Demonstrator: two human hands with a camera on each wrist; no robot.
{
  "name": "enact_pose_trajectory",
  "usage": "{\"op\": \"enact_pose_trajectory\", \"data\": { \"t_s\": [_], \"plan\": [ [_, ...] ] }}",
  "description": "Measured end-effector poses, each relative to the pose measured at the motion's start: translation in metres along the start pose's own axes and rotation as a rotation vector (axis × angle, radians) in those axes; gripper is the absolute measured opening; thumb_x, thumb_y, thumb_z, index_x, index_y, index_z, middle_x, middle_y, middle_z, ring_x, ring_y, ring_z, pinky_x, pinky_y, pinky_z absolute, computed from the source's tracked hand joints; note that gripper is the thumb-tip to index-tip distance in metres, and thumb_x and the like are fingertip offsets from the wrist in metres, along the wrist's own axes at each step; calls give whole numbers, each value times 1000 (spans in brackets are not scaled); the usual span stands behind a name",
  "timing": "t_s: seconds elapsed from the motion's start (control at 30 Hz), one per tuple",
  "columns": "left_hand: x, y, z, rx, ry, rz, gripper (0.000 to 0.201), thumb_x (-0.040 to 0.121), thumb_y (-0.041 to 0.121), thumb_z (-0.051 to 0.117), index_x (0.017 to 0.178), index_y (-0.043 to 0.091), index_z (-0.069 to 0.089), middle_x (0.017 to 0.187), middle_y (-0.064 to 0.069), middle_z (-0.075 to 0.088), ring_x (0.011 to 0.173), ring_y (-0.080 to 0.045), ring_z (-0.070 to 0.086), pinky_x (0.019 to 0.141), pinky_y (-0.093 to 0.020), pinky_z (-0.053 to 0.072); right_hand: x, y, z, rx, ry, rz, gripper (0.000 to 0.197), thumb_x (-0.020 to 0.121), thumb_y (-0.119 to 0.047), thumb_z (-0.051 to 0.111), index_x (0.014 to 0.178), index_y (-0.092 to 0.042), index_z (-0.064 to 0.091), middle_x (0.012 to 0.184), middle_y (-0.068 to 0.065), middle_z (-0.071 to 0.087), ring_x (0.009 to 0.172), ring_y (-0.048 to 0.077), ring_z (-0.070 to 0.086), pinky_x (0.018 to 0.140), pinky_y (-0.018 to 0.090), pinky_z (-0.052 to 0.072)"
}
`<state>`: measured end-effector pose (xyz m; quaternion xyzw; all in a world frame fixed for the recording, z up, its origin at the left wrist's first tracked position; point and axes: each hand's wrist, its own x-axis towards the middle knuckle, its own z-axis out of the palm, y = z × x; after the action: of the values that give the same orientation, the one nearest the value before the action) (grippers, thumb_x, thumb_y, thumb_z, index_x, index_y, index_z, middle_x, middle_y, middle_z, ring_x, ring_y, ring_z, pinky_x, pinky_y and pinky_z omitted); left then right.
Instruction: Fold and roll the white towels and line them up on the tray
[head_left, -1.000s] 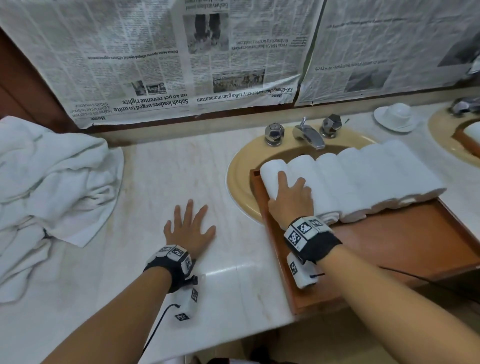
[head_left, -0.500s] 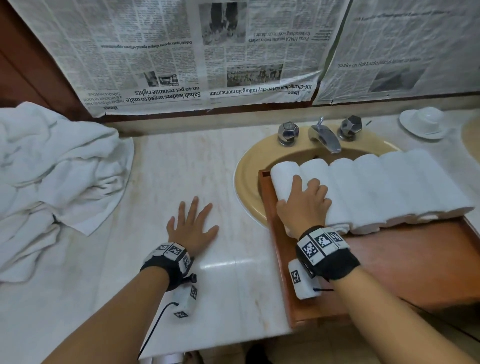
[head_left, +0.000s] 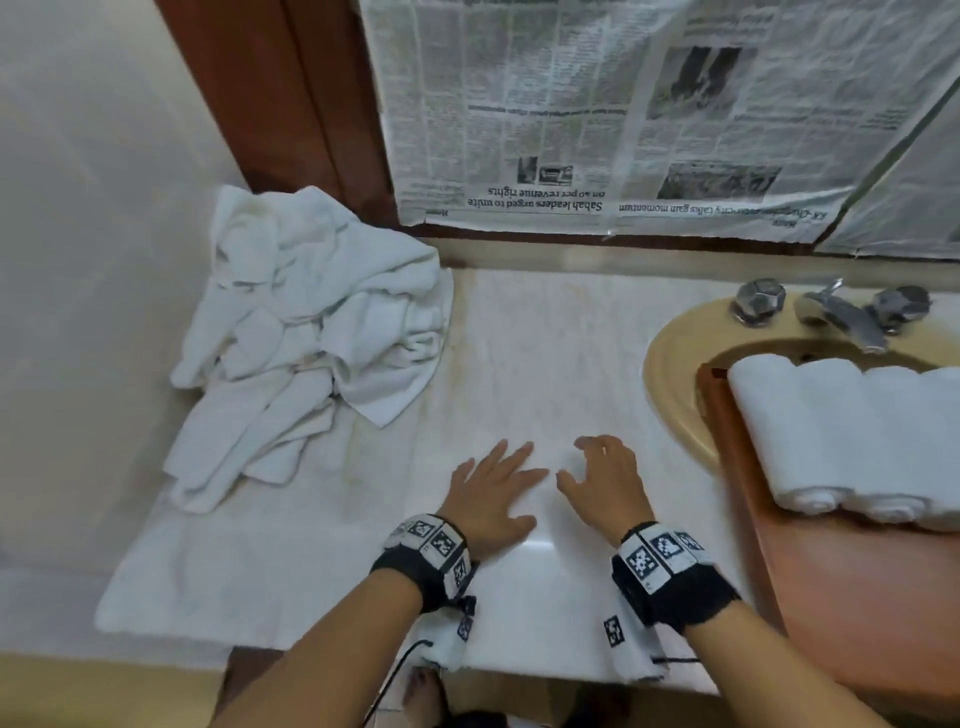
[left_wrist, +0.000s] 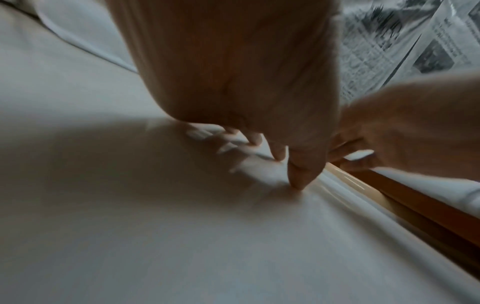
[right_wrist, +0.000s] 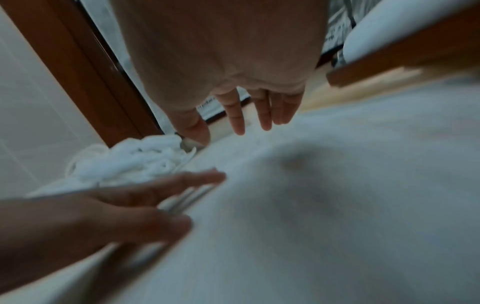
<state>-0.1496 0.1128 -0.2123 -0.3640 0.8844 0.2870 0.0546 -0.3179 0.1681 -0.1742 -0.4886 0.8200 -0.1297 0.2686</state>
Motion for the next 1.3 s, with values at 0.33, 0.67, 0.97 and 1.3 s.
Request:
{"op": "enact_pose_trajectory", "data": {
  "t_s": [0.33, 0.67, 0.97, 1.3],
  "plan": [
    [-50, -128, -112, -356, 423, -87, 26, 89, 16, 65, 115, 15, 67, 119, 3, 62, 112, -15, 57, 91, -19, 39, 15, -47, 81, -383, -100, 119, 78, 92, -68, 19, 150, -32, -19, 154, 8, -34, 143, 35, -26, 118, 51, -3],
    [-12, -222, -211, 212, 445, -360, 55, 89, 8, 49, 143, 19, 42, 155, -1, 29, 137, -32, 28, 105, -49, 31, 18, -57, 68, -484, -191, 166, 88, 89, -73, 28, 152, -29, -16, 156, 12, -28, 144, 41, -17, 118, 52, 5],
    [0, -231, -228, 638, 384, -509, 40, 90, 14, 45, 129, 21, 54, 132, -5, 48, 123, -31, 43, 102, -47, 31, 15, -61, 58, -483, -223, 158, 95, 87, -70, 40, 152, -29, -16, 156, 11, -28, 144, 41, -16, 118, 50, 8],
    [-23, -192, -266, 284, 486, -557, 29, 96, 9, 39, 105, -6, 62, 112, -24, 58, 100, -40, 57, 83, -44, 45, 21, -58, 46, -450, -259, 116, 97, 86, -61, 55, 153, -30, -9, 159, 12, -21, 145, 42, -11, 118, 51, 12]
  ]
}}
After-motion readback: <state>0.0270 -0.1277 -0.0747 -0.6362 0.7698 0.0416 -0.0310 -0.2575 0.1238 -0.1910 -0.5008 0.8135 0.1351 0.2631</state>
